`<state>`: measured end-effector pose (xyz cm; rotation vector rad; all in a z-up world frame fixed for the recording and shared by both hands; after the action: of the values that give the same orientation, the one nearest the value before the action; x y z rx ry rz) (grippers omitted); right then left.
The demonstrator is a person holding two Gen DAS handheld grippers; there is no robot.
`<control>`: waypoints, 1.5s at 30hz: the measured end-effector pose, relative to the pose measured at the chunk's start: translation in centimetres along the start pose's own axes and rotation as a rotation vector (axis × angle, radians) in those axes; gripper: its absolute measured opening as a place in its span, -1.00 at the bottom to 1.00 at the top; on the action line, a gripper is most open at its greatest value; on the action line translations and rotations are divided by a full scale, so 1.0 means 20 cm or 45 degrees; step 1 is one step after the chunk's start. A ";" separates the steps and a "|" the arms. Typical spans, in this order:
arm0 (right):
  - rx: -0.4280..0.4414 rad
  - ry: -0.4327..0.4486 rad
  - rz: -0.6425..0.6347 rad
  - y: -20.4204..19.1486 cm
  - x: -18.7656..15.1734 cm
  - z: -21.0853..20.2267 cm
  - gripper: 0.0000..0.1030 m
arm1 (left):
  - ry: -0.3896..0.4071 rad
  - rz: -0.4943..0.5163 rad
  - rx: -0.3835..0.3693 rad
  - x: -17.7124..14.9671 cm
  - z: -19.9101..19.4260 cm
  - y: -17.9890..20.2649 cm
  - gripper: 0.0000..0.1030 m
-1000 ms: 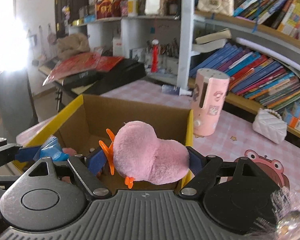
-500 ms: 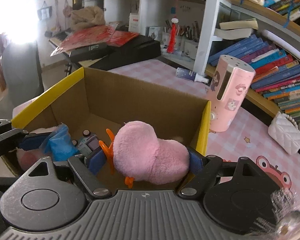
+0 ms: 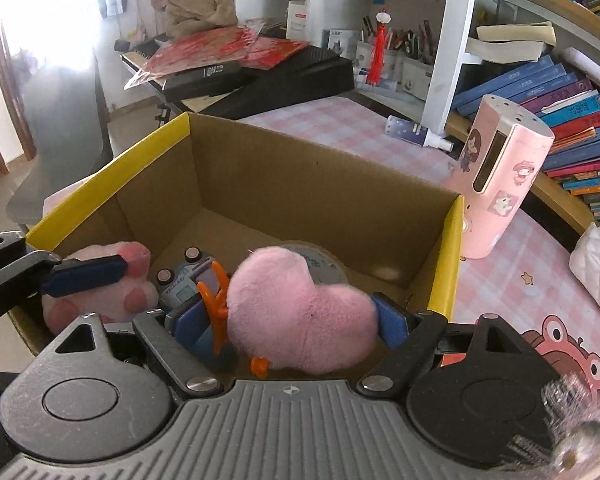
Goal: Organize objects
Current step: 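Open the left tool to drop the blue bag into the box while the right tool lowers the chick inside, then withdraw both open tools up and away from the yellow box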
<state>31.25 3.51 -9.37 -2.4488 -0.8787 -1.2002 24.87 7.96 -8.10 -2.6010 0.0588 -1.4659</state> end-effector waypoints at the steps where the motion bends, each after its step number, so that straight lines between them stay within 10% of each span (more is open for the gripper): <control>1: -0.001 0.006 -0.002 0.00 0.00 -0.01 0.66 | 0.004 -0.009 0.002 0.00 -0.01 0.00 0.11; 9: -0.044 0.126 0.053 0.01 0.05 -0.16 0.69 | 0.138 -0.054 0.026 0.07 -0.16 -0.04 0.56; 25: -0.337 0.476 0.202 0.03 0.02 -0.59 0.84 | 0.224 -0.188 0.095 0.01 -0.43 -0.22 0.69; 45: -0.450 0.314 0.203 -0.32 -0.34 -0.76 0.84 | 0.145 -0.198 0.064 -0.29 -0.74 -0.31 0.79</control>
<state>14.59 -1.72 -5.46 -2.4936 -0.4233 -1.6681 9.01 13.06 -4.53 -2.5302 -0.1693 -1.6428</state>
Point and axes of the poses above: each gripper's, at about its wrist camera, not at the fingertips, and z roughly the way its jaws point, y to its right, x to its top, the point moved 10 cm from there along z, roughly the way its jaws point, and after that the axes turned 8 degrees about y, right-handed, at the moved point
